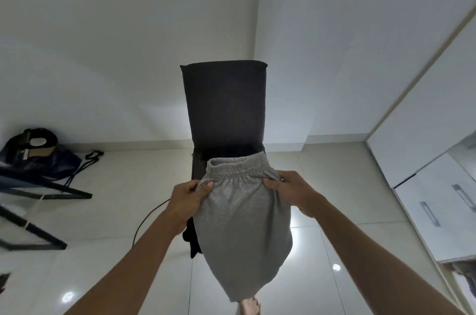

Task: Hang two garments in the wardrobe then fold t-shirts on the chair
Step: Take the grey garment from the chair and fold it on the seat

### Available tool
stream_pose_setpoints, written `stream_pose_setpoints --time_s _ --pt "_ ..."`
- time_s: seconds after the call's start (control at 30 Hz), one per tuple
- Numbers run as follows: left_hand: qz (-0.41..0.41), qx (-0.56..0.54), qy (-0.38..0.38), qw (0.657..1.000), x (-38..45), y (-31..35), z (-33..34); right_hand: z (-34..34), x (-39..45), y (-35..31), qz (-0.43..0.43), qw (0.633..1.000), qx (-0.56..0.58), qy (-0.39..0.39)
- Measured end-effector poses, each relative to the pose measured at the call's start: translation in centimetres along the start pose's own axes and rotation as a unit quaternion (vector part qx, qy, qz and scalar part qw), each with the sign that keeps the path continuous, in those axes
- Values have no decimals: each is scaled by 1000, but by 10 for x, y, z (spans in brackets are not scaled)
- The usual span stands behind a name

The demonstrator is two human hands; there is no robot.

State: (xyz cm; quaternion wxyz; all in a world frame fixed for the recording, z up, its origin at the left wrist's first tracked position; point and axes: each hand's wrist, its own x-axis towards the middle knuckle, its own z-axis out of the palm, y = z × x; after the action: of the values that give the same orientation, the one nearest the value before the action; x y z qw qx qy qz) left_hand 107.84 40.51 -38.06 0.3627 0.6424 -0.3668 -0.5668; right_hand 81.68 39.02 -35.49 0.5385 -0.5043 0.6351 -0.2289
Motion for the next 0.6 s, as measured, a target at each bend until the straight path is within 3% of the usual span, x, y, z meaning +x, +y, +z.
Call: stream_pose_setpoints --time_s 0.27,0.6 --pt "-97 5 33 995 206 -29 39 -14 218 44 50 998 1 -41" --pt "-97 32 70 992 401 -91 60 19 421 129 48 998 -30 11"
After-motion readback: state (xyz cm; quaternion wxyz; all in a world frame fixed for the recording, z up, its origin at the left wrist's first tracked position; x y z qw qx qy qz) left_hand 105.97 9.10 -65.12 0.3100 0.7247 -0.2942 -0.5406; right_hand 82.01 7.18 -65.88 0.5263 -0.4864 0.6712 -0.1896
